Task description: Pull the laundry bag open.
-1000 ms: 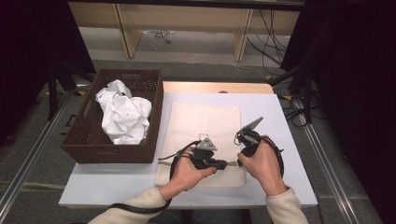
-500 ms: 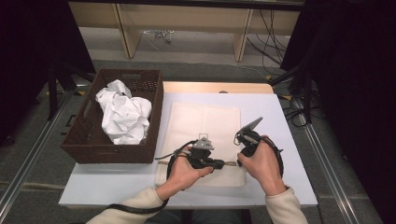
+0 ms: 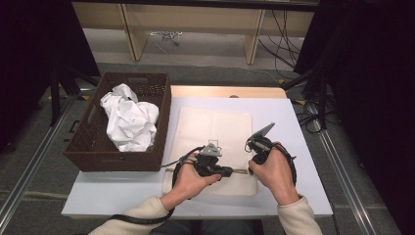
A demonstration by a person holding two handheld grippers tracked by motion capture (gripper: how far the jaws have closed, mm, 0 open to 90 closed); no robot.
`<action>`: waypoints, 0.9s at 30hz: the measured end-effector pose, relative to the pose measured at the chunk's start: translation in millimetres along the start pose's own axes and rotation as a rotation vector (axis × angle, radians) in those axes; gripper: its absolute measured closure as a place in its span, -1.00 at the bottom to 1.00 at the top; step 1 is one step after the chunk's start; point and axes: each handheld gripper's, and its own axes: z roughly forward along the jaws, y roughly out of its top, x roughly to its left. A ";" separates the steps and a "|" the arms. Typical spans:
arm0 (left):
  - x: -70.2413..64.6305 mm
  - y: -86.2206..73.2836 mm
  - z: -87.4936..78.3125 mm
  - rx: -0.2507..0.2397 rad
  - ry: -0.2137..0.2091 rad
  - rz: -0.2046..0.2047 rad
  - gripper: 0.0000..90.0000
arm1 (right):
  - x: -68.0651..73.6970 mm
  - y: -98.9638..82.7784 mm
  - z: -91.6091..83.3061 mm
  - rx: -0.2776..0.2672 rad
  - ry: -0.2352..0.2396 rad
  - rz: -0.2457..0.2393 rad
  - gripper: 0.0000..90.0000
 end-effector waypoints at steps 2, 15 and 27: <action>0.7 0.1 -0.7 0.003 0.001 0.001 0.93 | -0.5 -0.2 0.1 0.007 0.035 0.019 0.88; 3.0 -0.3 -6.4 -0.003 -0.002 0.003 0.93 | -0.7 -0.2 0.0 0.007 0.037 0.029 0.88; 3.9 -1.0 -10.8 -0.009 0.012 -0.004 0.93 | -1.0 -0.1 0.3 0.010 0.036 0.033 0.88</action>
